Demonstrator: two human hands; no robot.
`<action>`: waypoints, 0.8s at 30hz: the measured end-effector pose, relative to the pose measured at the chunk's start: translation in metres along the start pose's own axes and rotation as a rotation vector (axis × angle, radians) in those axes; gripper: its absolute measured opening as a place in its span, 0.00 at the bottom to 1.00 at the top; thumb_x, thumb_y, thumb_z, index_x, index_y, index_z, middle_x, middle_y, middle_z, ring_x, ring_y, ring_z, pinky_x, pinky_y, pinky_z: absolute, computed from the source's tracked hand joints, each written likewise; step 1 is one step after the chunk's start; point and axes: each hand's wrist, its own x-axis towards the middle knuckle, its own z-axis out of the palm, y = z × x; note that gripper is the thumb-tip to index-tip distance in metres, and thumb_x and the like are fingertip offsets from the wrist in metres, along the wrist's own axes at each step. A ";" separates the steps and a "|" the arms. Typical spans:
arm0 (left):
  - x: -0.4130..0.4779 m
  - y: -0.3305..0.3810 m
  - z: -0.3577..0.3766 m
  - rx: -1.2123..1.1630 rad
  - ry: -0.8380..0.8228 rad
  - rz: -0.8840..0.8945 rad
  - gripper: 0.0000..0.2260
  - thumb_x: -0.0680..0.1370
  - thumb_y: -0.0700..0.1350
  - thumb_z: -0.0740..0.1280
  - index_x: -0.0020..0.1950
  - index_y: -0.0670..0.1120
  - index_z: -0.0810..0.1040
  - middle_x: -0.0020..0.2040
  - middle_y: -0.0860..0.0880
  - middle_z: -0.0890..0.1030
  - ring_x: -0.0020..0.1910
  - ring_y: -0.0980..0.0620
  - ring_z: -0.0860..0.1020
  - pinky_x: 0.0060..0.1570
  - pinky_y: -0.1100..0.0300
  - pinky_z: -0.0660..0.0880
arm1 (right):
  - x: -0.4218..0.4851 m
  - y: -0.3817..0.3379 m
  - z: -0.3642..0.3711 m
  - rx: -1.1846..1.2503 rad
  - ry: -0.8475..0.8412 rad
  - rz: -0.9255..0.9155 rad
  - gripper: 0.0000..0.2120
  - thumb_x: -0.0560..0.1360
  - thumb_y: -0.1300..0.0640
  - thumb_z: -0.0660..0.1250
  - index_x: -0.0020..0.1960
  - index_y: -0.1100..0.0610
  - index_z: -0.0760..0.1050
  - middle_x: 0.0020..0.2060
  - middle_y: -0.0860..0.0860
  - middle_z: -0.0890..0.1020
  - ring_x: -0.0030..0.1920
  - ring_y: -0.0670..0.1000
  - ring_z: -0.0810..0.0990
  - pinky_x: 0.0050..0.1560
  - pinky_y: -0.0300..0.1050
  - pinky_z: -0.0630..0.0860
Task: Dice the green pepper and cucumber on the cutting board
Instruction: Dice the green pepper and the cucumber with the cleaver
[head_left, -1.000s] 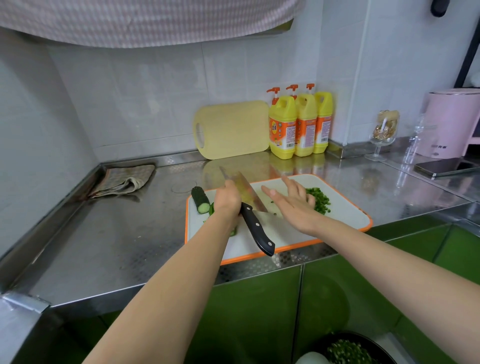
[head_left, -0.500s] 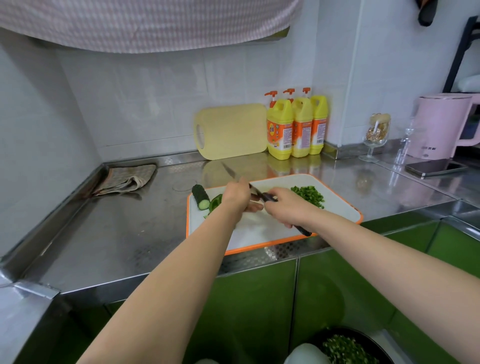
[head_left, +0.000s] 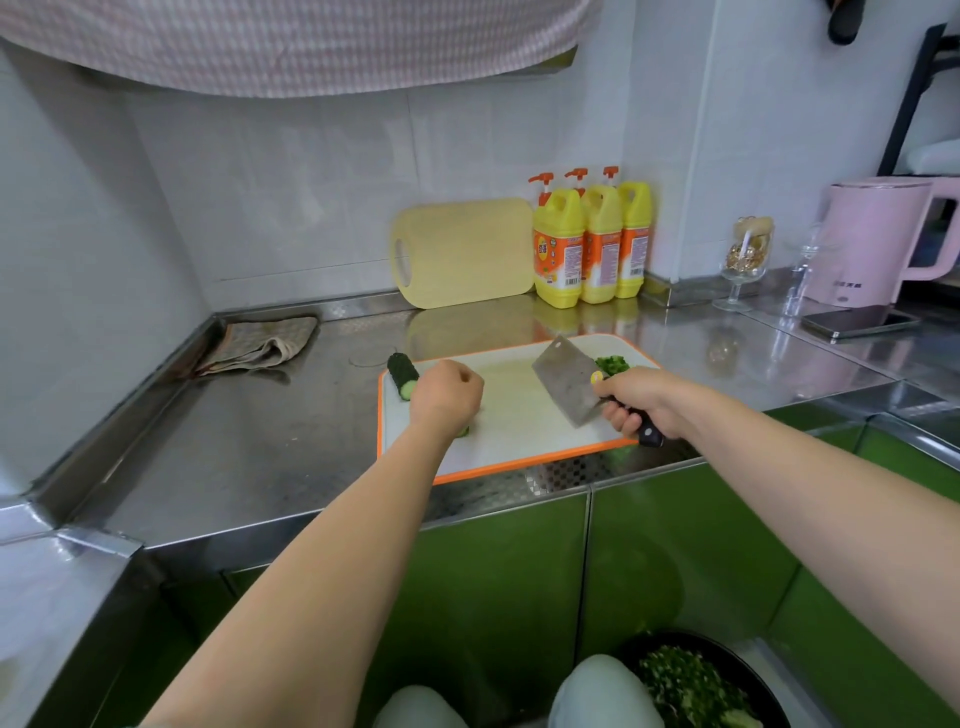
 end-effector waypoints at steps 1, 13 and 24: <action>0.000 -0.001 -0.001 0.016 0.003 -0.006 0.07 0.77 0.41 0.59 0.40 0.48 0.73 0.38 0.47 0.75 0.37 0.46 0.71 0.39 0.54 0.73 | 0.000 -0.001 -0.006 -0.008 0.036 -0.001 0.13 0.83 0.59 0.52 0.40 0.56 0.62 0.26 0.49 0.62 0.14 0.42 0.59 0.13 0.31 0.55; -0.019 -0.010 -0.013 0.103 0.105 -0.011 0.13 0.77 0.39 0.59 0.35 0.39 0.77 0.36 0.43 0.78 0.33 0.47 0.71 0.27 0.61 0.63 | -0.012 -0.003 0.013 -0.177 -0.058 -0.113 0.07 0.83 0.57 0.55 0.47 0.57 0.66 0.28 0.49 0.64 0.22 0.44 0.60 0.16 0.33 0.57; -0.023 -0.017 -0.015 0.262 0.051 -0.010 0.12 0.77 0.42 0.63 0.58 0.45 0.80 0.66 0.38 0.73 0.59 0.41 0.73 0.52 0.56 0.74 | -0.014 0.000 0.002 -0.160 0.046 -0.199 0.05 0.84 0.57 0.54 0.53 0.58 0.66 0.29 0.51 0.63 0.23 0.45 0.59 0.17 0.33 0.57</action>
